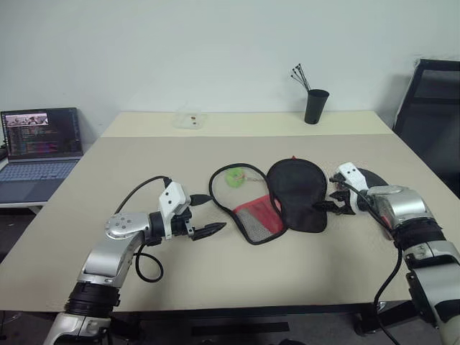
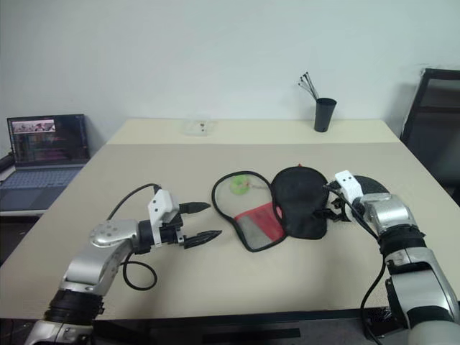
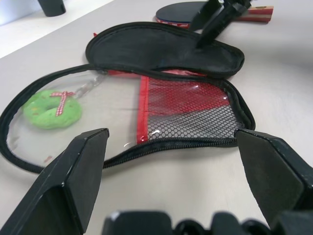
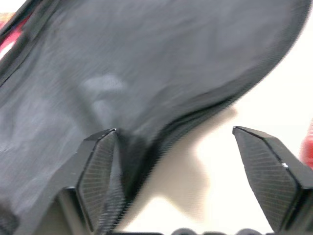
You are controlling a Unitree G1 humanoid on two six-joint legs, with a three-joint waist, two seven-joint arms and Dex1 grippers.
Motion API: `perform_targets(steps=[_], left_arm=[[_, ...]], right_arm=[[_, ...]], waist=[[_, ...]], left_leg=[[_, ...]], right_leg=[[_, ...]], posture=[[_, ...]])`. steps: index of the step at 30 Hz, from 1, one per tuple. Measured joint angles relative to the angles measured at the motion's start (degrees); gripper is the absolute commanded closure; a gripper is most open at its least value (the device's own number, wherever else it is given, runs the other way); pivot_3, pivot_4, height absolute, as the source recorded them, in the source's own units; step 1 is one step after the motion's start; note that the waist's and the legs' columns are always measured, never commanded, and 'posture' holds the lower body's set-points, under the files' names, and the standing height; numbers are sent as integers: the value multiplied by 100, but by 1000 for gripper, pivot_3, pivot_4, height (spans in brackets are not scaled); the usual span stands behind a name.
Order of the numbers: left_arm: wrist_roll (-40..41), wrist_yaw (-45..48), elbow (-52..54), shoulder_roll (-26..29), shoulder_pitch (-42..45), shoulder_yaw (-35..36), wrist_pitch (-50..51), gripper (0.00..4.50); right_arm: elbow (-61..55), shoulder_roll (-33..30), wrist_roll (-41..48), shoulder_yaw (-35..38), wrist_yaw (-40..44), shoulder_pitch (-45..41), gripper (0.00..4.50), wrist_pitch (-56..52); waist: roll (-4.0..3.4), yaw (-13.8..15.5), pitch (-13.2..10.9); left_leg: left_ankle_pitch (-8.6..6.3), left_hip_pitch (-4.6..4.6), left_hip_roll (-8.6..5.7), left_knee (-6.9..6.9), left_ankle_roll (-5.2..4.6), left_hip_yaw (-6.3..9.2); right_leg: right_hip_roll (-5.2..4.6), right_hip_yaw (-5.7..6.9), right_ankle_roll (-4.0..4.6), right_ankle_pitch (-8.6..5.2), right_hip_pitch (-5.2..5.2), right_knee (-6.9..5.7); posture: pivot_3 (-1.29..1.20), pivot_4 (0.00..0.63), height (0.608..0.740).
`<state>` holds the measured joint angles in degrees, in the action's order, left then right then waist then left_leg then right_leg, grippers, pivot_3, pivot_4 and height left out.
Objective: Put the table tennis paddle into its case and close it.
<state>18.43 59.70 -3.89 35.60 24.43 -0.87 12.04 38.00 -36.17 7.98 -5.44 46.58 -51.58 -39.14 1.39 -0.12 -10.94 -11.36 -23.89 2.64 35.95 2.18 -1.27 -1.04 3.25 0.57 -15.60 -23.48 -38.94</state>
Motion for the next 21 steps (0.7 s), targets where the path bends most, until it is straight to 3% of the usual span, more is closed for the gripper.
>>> perform_targets(steps=[3, 5, 12, 21], left_arm=[[0, 12, -4, -11, 64, -3, 0, 0], [1, 21, -5, -22, 102, -4, 0, 0], [3, 99, 8, -161, 232, -110, 19, 0], [1, 303, -44, -218, 509, -241, 28, 0]], right_arm=[[-410, -158, 62, 313, -73, 114, 506, -102], [-771, -261, 180, 546, -136, 313, 31, -242], [-2403, -511, 480, 1573, -808, 1609, 31, -942], [-2467, -495, 447, 1787, -1435, 2117, 31, -925]], waist=[[0, 0, 0], [0, 3, 0], [0, 11, 0], [0, -35, 0]], left_leg=[[0, 0, 0, 0, 0, -4], [0, 1, 1, 0, 0, -6], [0, 5, -1, 2, 0, -14], [-1, 17, 0, 1, -1, -36]], right_leg=[[0, -4, 0, 0, -1, 0], [0, -6, 0, 0, -1, 0], [-1, -17, -2, 1, -1, -2], [9, -42, -4, 2, -2, -4]], posture=[[0, 150, 740], [0, 150, 740], [0, 150, 740], [0, 150, 740]])
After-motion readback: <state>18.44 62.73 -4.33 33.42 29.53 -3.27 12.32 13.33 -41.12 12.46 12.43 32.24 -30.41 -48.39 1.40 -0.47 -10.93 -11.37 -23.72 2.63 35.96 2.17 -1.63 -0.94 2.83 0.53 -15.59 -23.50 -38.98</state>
